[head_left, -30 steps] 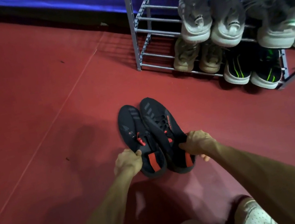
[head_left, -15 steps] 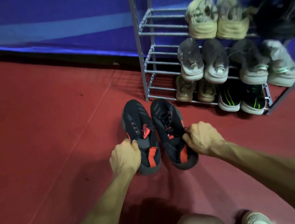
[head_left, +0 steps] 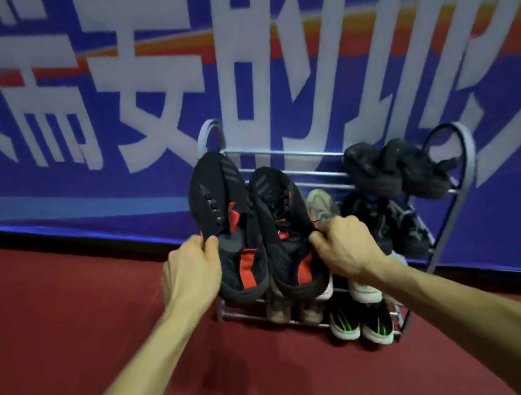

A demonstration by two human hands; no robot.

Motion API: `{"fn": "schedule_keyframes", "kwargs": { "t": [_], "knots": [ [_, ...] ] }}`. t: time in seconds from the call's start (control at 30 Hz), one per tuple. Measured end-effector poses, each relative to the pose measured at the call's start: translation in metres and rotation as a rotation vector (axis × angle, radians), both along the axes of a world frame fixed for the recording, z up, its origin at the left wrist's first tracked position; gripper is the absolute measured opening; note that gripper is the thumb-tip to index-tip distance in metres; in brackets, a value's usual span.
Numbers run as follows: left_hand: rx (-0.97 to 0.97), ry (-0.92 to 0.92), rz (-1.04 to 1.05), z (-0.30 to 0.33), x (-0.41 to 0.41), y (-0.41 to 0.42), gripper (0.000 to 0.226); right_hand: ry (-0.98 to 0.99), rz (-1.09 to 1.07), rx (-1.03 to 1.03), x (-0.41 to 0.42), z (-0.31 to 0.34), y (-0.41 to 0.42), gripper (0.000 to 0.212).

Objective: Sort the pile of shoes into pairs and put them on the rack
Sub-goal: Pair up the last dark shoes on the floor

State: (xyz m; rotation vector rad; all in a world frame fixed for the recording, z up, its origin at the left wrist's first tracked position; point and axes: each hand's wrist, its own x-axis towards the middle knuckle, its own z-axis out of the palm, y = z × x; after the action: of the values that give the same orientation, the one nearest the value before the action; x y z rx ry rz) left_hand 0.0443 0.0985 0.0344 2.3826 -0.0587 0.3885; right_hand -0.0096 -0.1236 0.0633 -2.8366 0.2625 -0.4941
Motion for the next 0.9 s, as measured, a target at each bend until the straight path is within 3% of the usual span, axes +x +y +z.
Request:
{"fn": "schedule_keyframes", "kwargs": {
  "t": [0.2, 0.37, 0.77, 0.9],
  "knots": [
    [0.018, 0.055, -0.109, 0.065, 0.056, -0.049, 0.037, 0.036, -0.147, 0.185, 0.032, 0.053, -0.048, 0.037],
    [0.076, 0.144, -0.158, 0.082, 0.116, -0.09, 0.044, 0.147, -0.218, 0.27, 0.074, 0.084, -0.088, 0.027],
    [0.181, 0.216, -0.253, 0.071, 0.235, -0.146, 0.05, 0.387, -0.235, 0.155, 0.163, 0.082, -0.129, 0.028],
    [0.155, 0.228, -0.184, 0.06, 0.248, -0.146, 0.046, 0.482, -0.254, 0.136, 0.17, 0.086, -0.128, 0.032]
  ]
}}
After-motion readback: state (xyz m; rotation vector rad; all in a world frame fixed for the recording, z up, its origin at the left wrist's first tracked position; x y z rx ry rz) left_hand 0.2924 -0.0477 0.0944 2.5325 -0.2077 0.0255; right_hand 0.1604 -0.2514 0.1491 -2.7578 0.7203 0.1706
